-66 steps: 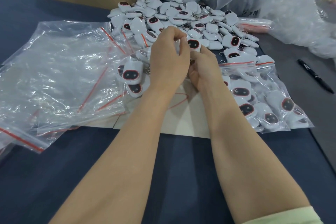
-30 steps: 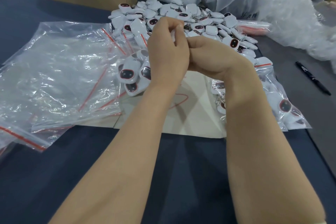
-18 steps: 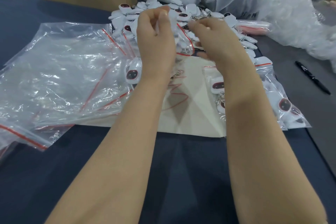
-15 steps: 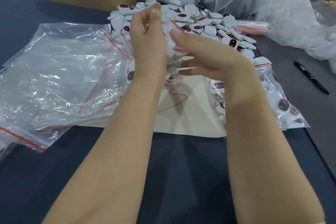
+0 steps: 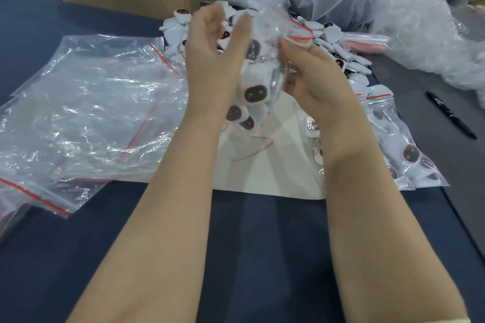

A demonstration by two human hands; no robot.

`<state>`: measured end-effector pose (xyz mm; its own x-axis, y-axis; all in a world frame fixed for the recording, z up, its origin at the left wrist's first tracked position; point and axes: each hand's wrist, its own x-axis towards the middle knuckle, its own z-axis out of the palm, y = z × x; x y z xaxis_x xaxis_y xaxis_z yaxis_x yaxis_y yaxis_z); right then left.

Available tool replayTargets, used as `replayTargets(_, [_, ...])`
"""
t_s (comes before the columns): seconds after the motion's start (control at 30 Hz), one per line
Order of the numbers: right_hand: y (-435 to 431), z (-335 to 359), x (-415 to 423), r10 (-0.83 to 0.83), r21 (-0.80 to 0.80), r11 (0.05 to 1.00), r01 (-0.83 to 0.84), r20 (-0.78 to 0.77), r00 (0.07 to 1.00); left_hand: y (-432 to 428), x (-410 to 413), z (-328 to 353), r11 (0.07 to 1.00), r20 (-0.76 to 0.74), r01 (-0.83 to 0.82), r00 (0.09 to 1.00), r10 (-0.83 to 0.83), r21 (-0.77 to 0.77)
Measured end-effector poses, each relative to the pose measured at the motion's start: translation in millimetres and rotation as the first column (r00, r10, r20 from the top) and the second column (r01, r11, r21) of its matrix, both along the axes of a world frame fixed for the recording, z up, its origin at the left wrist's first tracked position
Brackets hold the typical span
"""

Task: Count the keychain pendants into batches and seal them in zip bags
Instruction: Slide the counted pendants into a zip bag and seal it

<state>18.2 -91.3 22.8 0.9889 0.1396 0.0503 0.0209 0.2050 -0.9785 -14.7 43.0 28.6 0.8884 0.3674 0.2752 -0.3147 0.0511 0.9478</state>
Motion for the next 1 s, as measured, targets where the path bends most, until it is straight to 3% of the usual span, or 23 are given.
replayTargets(0.07, [-2.7, 2.2, 1.0, -0.038, 0.068, 0.997, 0.039, -0.015, 0.999, 0.6, -3.1, -6.4, 0.971, -0.145, 0.210, 0.970, -0.193, 0.118])
replayTargets(0.13, [-3.7, 4.3, 3.2, -0.092, 0.103, 0.990, 0.100, -0.082, 0.992, 2.6, -5.5, -12.0, 0.892, -0.264, 0.433, 0.882, -0.390, 0.129])
replayTargets(0.27, [-6.2, 4.8, 10.0, -0.206, 0.237, 0.938, 0.254, -0.208, 0.956, 5.3, -6.7, -19.1, 0.735, -0.401, 0.640, 0.748, -0.529, 0.225])
replayTargets(0.37, [-4.6, 2.7, 11.0, -0.287, 0.092, 0.948, 0.304, -0.164, 0.944, 2.7, -3.4, -24.9, 0.776, -0.381, 0.599, 0.776, -0.502, 0.197])
replayTargets(0.47, [-12.8, -0.2, 12.4, -0.175, 0.077, 0.979, 0.187, -0.139, 0.975, -2.0, -1.1, -27.1, 0.879, -0.294, 0.475, 0.847, -0.443, 0.043])
replayTargets(0.53, [-16.2, -0.5, 11.7, -0.048, -0.102, 0.994, 0.040, -0.074, 0.996, -3.2, 1.3, -29.0, 0.918, -0.274, 0.396, 0.880, -0.388, -0.027])
replayTargets(0.63, [-11.0, -0.9, 11.5, 0.061, -0.386, 0.921, -0.060, -0.009, 0.998, -4.6, 2.7, -29.8, 0.918, -0.248, 0.392, 0.885, -0.395, -0.063])
replayTargets(0.7, [-8.2, -1.6, 11.0, 0.048, -0.360, 0.933, -0.027, 0.049, 0.998, -5.4, 3.4, -28.4, 0.907, -0.224, 0.406, 0.878, -0.422, -0.116])
replayTargets(0.83, [-7.2, -0.7, 8.2, -0.096, -0.089, 0.991, 0.101, 0.059, 0.994, -7.3, 9.1, -26.0, 0.898, -0.193, 0.358, 0.891, -0.411, -0.257])
replayTargets(1.0, [-3.5, 2.6, 7.5, -0.219, -0.127, 0.965, 0.228, 0.085, 0.972, -8.3, 14.0, -24.0, 0.942, -0.225, 0.205, 0.937, -0.268, -0.267])
